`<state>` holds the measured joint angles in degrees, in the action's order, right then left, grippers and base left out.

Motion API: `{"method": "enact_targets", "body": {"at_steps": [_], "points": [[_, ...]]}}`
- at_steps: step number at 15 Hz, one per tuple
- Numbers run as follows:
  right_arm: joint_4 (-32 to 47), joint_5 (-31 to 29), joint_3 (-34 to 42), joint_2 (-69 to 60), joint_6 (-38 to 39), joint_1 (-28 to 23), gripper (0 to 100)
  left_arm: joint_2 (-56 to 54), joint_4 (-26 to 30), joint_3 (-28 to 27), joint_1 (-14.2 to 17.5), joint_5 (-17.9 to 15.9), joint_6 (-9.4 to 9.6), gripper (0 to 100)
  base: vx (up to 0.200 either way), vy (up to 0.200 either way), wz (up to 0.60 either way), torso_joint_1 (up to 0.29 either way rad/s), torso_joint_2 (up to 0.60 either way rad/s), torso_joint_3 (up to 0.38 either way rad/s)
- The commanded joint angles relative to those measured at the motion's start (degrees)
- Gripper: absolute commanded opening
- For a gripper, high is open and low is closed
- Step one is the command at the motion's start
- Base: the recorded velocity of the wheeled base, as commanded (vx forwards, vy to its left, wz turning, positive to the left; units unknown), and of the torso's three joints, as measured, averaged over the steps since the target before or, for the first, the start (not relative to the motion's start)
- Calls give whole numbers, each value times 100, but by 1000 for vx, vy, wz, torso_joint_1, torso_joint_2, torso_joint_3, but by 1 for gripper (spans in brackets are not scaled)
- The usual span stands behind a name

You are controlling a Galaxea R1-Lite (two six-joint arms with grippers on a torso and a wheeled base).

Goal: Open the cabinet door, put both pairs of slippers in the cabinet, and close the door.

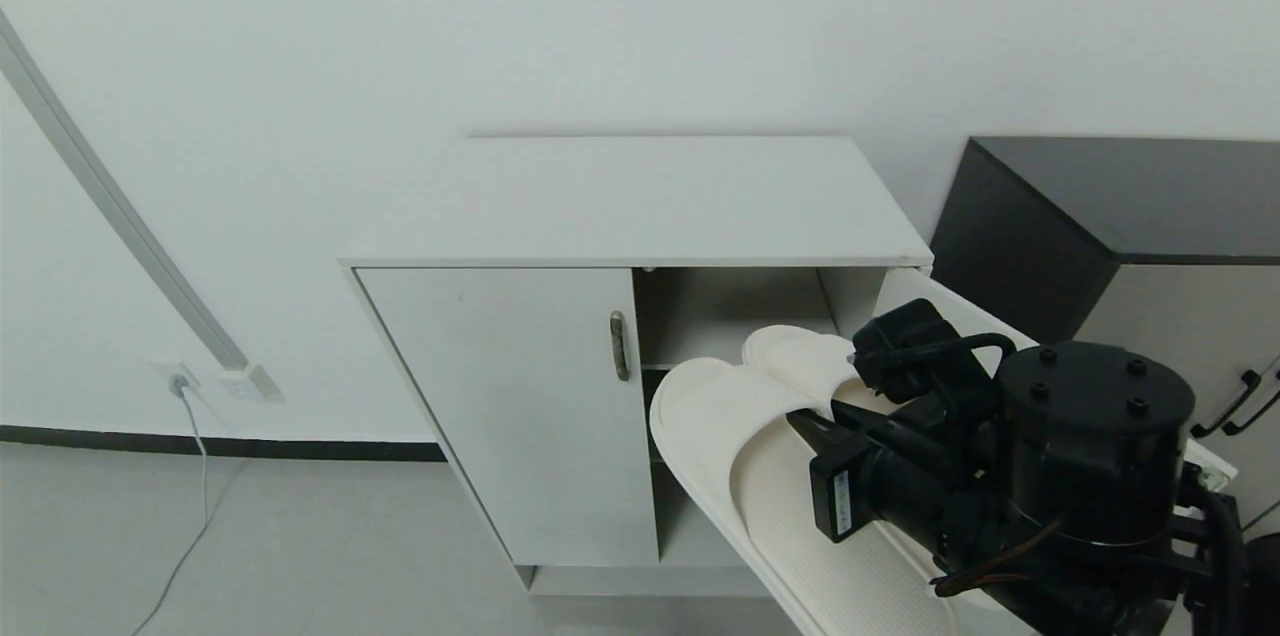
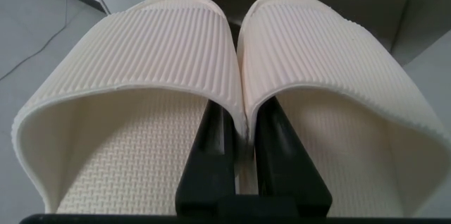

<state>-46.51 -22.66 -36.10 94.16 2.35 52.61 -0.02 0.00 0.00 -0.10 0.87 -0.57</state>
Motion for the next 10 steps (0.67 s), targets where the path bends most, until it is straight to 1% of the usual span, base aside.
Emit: {"method": "enact_targets", "body": {"at_steps": [1, 5, 10], "points": [[-7, -1, 6, 6, 2, 3, 0, 2, 0, 0, 1, 1, -4, 0, 0, 0, 0, -207, 530, 315], [-7, 7, 15, 76, 2, 3, 0, 11, 0, 0, 1, 1, -4, 0, 0, 0, 0, -195, 510, 312], [-7, 7, 15, 111, 2, 3, 0, 2, 0, 0, 1, 1, -4, 0, 0, 0, 0, -165, 495, 322]]}}
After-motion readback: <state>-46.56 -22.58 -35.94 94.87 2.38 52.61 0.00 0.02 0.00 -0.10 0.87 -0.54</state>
